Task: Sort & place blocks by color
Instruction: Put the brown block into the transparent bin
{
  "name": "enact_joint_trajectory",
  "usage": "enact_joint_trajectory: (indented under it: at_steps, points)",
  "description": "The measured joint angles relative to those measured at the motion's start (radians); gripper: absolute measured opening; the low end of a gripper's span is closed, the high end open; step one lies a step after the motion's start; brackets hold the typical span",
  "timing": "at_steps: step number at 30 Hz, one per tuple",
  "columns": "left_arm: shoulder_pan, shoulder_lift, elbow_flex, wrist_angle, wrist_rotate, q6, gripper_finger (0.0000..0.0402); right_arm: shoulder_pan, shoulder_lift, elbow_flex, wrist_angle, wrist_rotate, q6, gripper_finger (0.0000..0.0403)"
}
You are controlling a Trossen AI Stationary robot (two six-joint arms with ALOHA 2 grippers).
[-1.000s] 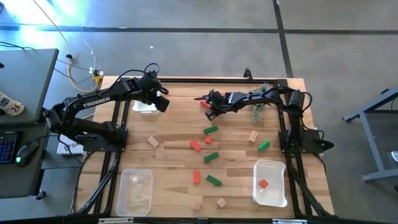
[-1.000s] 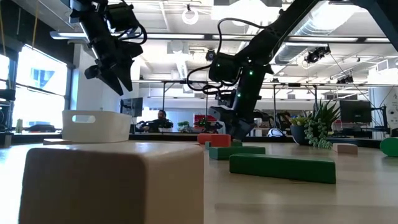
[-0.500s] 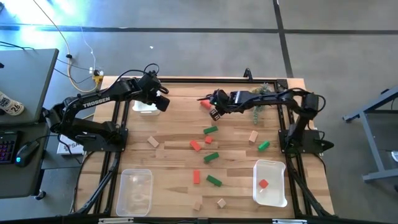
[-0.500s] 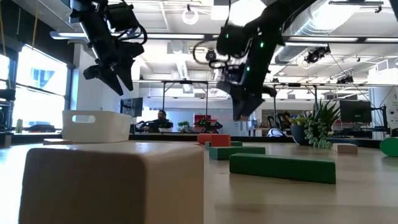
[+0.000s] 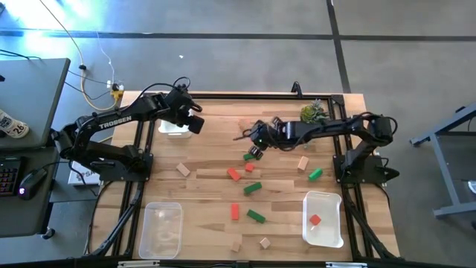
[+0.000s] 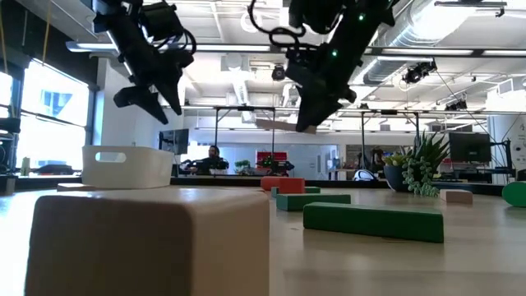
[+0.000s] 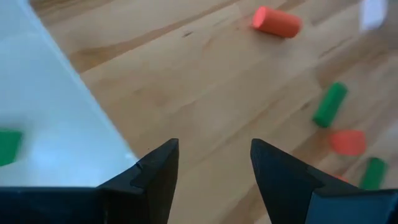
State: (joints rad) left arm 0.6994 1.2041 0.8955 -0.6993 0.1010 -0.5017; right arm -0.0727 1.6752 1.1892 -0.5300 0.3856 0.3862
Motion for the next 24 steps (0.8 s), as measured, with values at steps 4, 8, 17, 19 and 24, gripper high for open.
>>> enact_joint_trajectory:
  at_steps: [4,8,17,19,24]
  points:
    - [-0.02,0.0,0.0,0.062,0.134,-0.001,0.0195,0.058,0.0,0.0,0.042,0.037,-0.058,0.0103]
    - [-0.058,0.0,0.0,0.143,0.24,-0.002,0.0195,0.102,0.0,0.0,0.076,0.034,-0.105,0.0103]
    - [-0.162,0.0,0.0,0.302,0.271,-0.066,0.0196,0.181,0.0,0.0,0.198,0.085,-0.19,0.0103]
    - [-0.18,0.0,0.0,0.326,0.273,-0.093,0.0196,0.187,0.0,0.001,0.215,0.086,-0.189,0.0103]
    - [-0.209,0.0,0.0,0.362,0.273,-0.108,0.0196,0.194,0.0,0.0,0.26,0.12,-0.223,0.0103]
